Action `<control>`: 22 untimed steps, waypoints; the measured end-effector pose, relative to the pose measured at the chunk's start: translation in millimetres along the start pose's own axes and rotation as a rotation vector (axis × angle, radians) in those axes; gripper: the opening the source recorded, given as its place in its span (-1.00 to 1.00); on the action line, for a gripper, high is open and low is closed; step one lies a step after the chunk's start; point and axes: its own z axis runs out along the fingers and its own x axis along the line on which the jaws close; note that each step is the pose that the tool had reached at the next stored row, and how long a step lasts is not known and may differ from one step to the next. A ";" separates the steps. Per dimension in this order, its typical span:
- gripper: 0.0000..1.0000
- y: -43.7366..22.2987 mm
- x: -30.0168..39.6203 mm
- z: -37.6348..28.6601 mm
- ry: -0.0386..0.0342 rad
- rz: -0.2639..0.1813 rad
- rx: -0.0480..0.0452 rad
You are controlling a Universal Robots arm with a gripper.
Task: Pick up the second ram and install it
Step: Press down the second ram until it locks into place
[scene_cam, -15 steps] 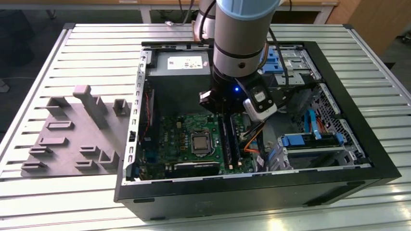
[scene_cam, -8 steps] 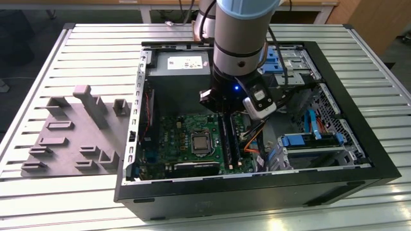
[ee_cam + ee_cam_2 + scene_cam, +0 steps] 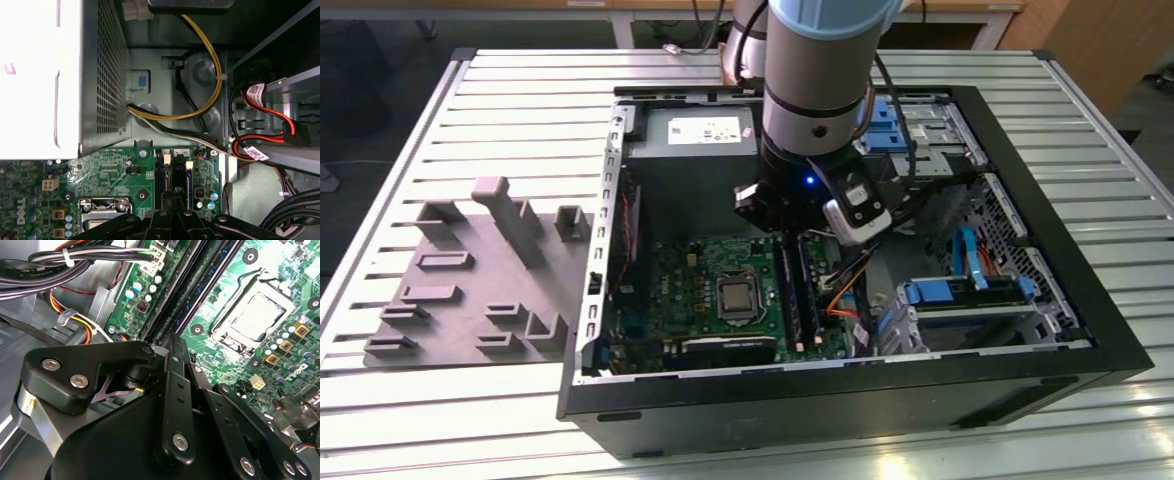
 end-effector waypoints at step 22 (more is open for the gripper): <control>-0.79 2.4 0.3 6.3 0.0000 0.000 -0.0006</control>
